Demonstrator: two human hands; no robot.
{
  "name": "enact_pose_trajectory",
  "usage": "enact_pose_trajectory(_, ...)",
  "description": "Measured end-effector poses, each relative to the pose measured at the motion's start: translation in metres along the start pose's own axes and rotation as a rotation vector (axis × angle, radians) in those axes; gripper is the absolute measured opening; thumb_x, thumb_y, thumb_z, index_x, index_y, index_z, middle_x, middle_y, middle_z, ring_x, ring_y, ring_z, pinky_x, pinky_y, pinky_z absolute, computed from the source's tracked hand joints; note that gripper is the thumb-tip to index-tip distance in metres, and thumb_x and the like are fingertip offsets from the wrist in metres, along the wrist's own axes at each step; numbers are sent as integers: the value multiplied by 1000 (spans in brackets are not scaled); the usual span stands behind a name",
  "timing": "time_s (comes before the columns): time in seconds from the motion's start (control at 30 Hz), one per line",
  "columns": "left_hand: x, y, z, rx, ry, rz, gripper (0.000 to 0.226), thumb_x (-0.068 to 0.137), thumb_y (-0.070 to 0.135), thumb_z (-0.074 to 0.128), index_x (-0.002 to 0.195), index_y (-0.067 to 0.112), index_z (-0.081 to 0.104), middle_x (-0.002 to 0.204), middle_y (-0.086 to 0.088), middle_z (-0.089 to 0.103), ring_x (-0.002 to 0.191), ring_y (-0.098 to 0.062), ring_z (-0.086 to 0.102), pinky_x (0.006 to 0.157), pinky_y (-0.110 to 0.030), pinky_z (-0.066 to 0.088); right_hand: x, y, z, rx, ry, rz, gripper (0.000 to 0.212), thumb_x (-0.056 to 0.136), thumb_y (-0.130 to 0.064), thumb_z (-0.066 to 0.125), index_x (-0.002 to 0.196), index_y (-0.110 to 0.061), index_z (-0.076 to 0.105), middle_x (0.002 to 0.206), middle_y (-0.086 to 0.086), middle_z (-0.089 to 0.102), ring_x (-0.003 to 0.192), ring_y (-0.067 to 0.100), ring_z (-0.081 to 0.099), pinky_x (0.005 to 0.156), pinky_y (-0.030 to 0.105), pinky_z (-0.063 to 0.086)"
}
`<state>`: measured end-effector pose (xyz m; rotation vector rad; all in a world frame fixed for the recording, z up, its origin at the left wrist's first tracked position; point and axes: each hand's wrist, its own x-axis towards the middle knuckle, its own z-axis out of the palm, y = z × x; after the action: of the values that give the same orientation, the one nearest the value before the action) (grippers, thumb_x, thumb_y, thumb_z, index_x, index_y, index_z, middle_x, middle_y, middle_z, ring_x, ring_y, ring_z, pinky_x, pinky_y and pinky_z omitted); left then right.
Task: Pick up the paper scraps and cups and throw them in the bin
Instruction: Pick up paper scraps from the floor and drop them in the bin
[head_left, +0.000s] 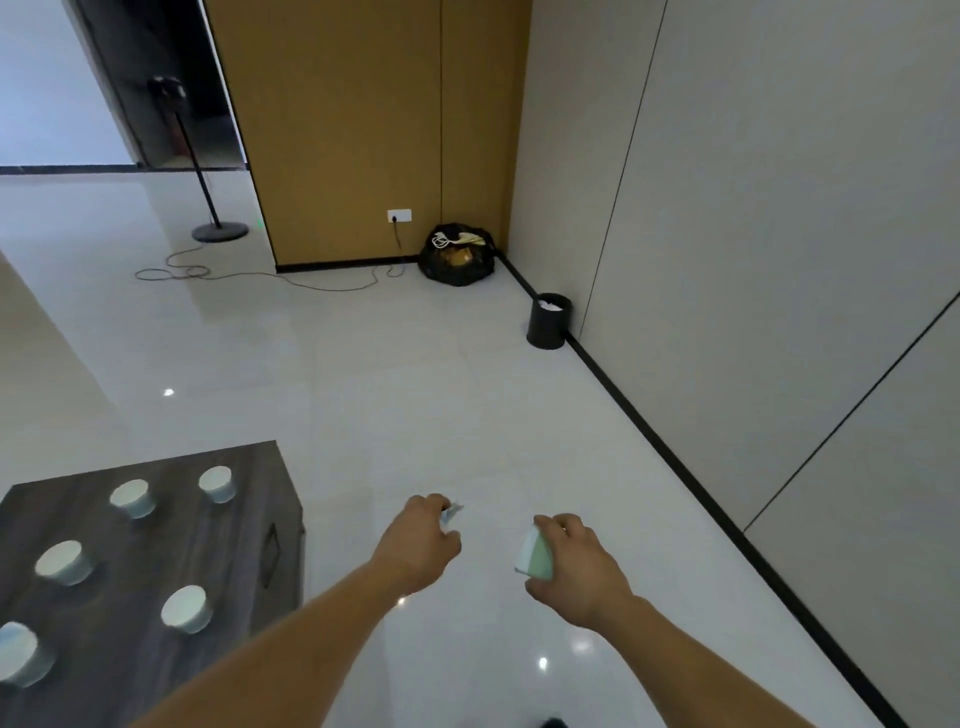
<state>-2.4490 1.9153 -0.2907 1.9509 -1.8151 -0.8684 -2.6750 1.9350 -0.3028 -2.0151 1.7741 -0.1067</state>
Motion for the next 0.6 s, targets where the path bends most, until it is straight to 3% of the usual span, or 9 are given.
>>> enact_pose_trajectory(0.37,215,121,18,58,-12,39,50,88,31,59,135,17,46,128,-6,48,101,-17,53,77,-21,38,186,101,-117,-15,72,-3,79,83,-42,64,149,-26,24,144,-1,30,126,22,37,97,35,45)
enact_pose_trajectory(0.6,336,156,36,50,-62,6,50,88,31,59,135,18,47,127,-4,49,91,-13,50,73,-21,41,297,155,-158,-25,39,48,80,82,-43,64,149,-27,23,144,-2,29,126,22,37,97,34,44)
